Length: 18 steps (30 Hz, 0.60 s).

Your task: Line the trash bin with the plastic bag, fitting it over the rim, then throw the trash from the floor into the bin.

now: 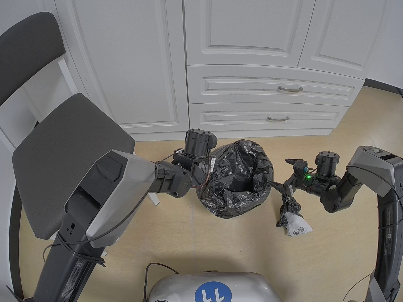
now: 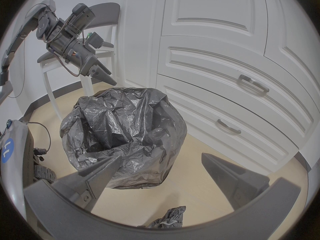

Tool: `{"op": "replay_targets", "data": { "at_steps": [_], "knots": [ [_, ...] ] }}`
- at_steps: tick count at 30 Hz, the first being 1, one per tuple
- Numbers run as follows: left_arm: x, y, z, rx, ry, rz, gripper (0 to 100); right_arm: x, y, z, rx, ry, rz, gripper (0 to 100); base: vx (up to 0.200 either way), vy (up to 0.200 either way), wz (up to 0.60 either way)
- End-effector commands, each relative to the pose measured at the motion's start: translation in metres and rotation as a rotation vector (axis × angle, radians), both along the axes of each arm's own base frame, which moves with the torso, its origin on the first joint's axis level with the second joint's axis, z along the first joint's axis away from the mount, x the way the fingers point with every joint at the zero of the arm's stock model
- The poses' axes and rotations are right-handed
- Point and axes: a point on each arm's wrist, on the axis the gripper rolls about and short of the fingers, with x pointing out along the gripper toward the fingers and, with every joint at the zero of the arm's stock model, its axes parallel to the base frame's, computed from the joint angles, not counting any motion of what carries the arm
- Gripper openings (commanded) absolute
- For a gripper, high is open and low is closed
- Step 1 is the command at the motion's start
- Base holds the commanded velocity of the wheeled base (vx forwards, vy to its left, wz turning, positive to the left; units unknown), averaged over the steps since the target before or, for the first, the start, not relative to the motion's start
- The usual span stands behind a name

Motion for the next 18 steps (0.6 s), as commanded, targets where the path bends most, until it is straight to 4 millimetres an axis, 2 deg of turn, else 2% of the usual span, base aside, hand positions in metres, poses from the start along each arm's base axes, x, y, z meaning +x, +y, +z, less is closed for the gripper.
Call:
{"op": "replay_targets", "data": {
  "at_steps": [1,5,8,10,11,14,18],
  "knots": [
    [0.008,0.003,-0.005,0.005,0.008,0.015,100,-0.001,0.002,-0.001,-0.001,0.003,0.005,100,0.0,0.0,0.0],
    [0.003,-0.002,0.006,-0.016,-0.01,0.008,100,0.0,0.002,0.002,0.003,-0.024,0.004,100,0.0,0.0,0.0],
    [-0.009,-0.012,0.022,-0.035,-0.026,-0.019,100,-0.001,0.004,0.002,0.003,-0.028,0.011,100,0.0,0.0,0.0],
    [-0.01,-0.013,0.022,-0.034,-0.023,-0.021,100,-0.001,0.004,0.002,0.003,-0.027,0.011,100,0.0,0.0,0.0],
    [-0.022,-0.022,0.02,-0.024,-0.005,-0.047,100,-0.001,0.005,0.0,0.003,-0.022,0.012,100,0.0,0.0,0.0],
    [-0.026,-0.024,0.016,-0.015,0.005,-0.055,100,-0.002,0.005,0.0,0.003,-0.021,0.012,100,0.0,0.0,0.0],
    [-0.025,-0.026,-0.004,0.012,0.043,-0.056,100,-0.003,0.006,-0.002,0.004,-0.025,0.018,100,0.0,0.0,0.0]
  ]
}}
